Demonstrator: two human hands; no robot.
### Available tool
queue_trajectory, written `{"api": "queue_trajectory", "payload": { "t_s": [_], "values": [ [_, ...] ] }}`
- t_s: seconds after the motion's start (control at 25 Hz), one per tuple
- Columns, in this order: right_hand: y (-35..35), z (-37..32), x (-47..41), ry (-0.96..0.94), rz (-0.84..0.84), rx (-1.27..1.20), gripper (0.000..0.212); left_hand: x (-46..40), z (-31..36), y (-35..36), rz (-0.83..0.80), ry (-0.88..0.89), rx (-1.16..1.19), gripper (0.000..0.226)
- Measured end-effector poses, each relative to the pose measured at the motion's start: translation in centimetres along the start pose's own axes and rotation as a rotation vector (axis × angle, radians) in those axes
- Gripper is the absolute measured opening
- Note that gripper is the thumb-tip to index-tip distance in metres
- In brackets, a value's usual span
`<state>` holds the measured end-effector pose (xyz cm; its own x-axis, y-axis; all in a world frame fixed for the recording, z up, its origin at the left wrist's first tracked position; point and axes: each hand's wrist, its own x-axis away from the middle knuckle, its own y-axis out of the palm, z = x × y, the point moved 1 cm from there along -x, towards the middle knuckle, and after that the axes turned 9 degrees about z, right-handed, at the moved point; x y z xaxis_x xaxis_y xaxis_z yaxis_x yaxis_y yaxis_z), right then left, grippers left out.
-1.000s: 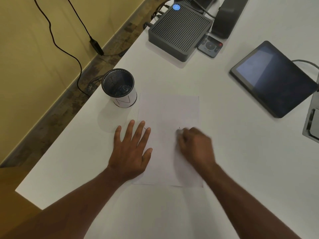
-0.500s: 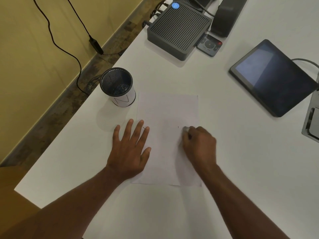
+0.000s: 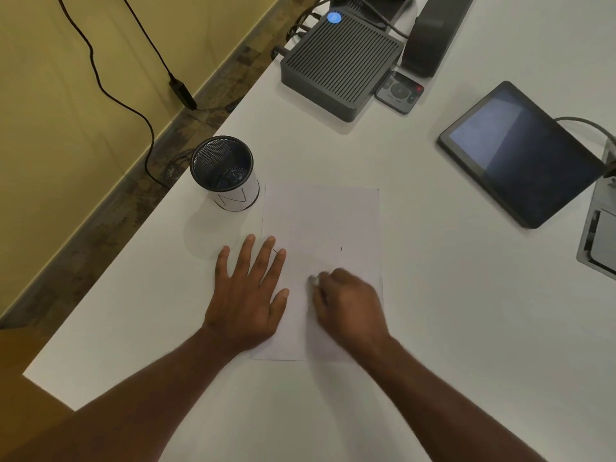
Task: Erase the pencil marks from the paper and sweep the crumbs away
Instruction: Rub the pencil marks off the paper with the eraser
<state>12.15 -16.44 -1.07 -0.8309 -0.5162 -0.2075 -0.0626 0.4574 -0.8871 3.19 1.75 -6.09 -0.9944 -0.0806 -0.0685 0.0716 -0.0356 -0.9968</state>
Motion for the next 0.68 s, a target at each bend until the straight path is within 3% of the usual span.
{"api": "queue_trajectory", "payload": {
  "t_s": [0.04,0.16,0.24,0.32,0.4,0.52,0.68],
  "values": [
    [-0.4,1.4,-1.0,0.063,-0.012,0.018,0.029,0.0,0.0,0.0,0.003,-0.001,0.003,0.067],
    [-2.0,5.0,-4.0,0.311,0.157,0.125,0.035,-0.1,0.2,-0.1,0.005,-0.009,0.011,0.067],
    [-1.4,2.8,-3.2,0.257,0.076,0.089,0.033,-0.2,0.0,-0.1,-0.002,-0.011,0.016,0.067],
    [-0.3,0.4,-1.0,0.070,0.010,0.012,0.029,-0.2,0.0,-0.1,-0.009,-0.006,0.009,0.068],
    [-0.9,2.1,-2.1,0.119,-0.024,0.014,0.030,-0.2,0.1,-0.1,-0.012,-0.009,0.004,0.068],
    [-1.7,4.4,-4.5,0.282,0.133,0.111,0.034,-0.1,0.1,-0.2,-0.015,-0.017,0.006,0.068],
    [-0.1,0.7,-1.6,0.054,0.013,0.023,0.029,-0.2,0.0,0.0,-0.016,-0.007,0.009,0.068]
  ]
}}
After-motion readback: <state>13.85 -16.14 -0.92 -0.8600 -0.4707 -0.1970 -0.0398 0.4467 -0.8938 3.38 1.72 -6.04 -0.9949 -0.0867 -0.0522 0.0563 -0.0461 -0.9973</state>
